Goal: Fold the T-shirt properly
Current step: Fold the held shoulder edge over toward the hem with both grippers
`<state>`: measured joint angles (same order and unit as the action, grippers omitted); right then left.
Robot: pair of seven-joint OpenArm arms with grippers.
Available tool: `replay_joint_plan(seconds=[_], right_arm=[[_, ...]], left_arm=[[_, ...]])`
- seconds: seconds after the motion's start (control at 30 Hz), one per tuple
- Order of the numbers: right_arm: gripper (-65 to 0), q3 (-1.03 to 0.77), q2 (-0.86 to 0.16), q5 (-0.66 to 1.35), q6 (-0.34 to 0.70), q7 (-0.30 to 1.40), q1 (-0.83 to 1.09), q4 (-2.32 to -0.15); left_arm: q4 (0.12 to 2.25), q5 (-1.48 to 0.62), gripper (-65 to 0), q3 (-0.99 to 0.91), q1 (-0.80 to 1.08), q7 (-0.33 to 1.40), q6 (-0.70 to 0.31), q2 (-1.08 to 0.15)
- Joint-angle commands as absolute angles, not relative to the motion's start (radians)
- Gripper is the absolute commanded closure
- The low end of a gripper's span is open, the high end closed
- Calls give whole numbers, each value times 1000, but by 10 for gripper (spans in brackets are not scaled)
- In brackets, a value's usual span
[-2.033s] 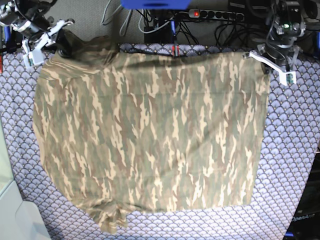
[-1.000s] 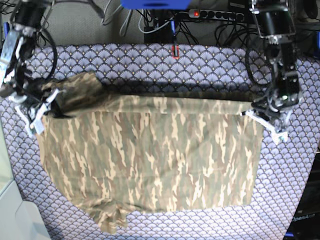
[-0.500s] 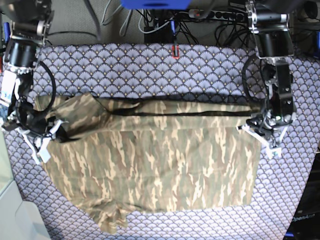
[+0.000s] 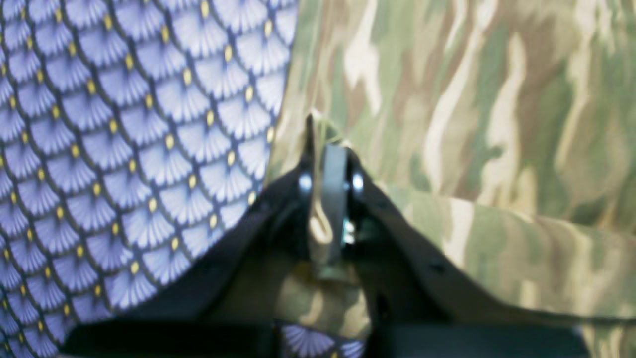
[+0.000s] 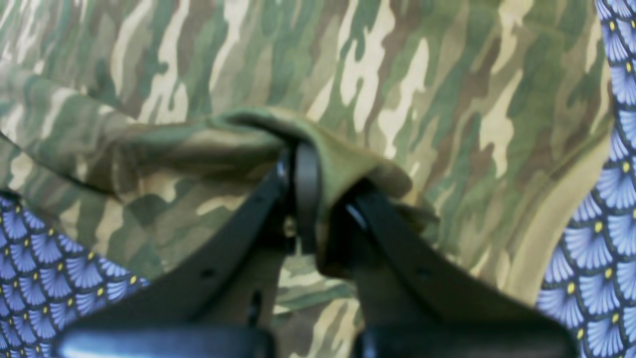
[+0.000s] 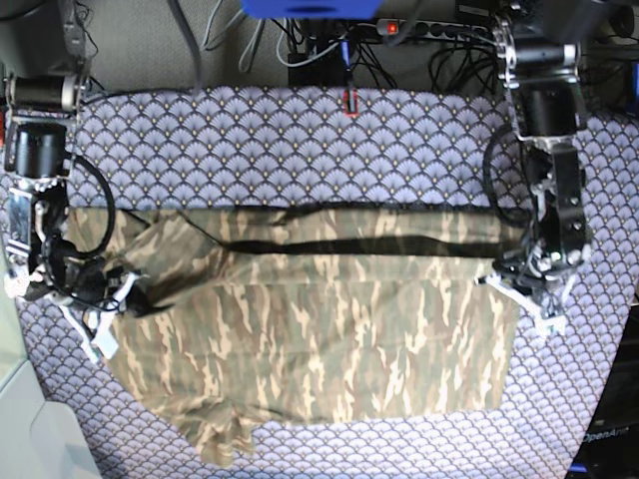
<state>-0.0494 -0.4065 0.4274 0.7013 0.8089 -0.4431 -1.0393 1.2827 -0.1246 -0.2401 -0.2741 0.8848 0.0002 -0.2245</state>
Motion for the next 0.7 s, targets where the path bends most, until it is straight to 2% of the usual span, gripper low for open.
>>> replay_joint_plan(seconds=[0.0,0.2,0.67], right_arm=[[0,-50,-421,423,698,783,-478,-1046],[0,-54,-394,297,698,751,-495,-1040],[-1,-51,-394,295,698,757,-529,-1038]], left_arm=[[1299,-117,-17,-243,-309,863,4,-239],[1297,-117,-18,-243,-337,863,4,-239],[1297,-117,-18,-168,-337,860,12,-255]])
